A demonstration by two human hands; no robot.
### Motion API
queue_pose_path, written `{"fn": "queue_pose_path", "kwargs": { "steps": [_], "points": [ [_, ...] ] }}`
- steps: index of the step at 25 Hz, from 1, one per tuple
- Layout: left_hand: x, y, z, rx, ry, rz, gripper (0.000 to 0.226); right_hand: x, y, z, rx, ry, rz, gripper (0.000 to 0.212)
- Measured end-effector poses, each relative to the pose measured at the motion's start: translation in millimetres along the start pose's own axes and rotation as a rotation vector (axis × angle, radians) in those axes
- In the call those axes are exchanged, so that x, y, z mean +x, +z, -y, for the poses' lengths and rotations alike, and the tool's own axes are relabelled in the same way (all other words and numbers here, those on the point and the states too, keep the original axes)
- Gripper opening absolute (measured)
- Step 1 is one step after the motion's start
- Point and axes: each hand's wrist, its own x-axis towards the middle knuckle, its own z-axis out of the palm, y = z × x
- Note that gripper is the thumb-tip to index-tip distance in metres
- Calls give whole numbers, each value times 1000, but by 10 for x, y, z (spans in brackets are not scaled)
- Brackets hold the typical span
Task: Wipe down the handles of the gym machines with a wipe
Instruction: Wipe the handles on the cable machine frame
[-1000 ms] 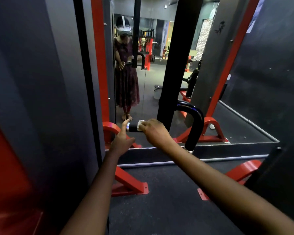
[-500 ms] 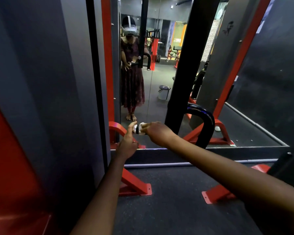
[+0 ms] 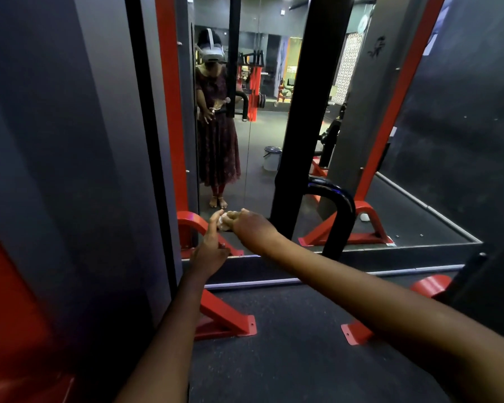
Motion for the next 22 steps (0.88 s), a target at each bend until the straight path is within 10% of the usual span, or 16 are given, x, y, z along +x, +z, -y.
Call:
{"fn": "queue_pose_path", "kwargs": {
  "steps": [10,17,22],
  "points": [
    [-83,26,-62,45,-31,-32,91,-447,-314,222,-362,-135,-135,27],
    [-41,68,-46,1,-42,2,95,-133,-126,-24,-172,153,68,29],
    [-10,49,-10,-7,-35,-18,92,-459,224,-52,63,100,-387,18]
  ]
}}
